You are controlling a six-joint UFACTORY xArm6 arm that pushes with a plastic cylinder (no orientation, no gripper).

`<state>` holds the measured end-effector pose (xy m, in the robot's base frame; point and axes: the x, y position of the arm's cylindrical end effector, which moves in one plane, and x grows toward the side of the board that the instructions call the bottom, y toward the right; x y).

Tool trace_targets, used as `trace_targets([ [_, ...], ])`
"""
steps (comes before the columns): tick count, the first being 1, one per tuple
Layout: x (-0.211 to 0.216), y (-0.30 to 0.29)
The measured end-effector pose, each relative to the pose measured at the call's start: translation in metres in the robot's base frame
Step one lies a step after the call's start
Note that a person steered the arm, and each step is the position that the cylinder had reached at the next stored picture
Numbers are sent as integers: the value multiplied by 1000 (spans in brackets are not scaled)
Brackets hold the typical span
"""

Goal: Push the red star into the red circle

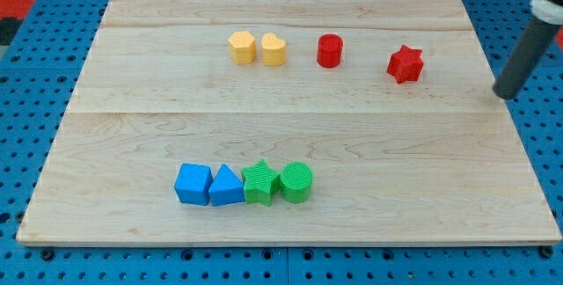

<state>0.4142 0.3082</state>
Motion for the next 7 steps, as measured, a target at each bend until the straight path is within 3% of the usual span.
trace_targets([
  [2,-65,26],
  [3,-89,5],
  [5,-49,-97],
  [7,-47,-134],
])
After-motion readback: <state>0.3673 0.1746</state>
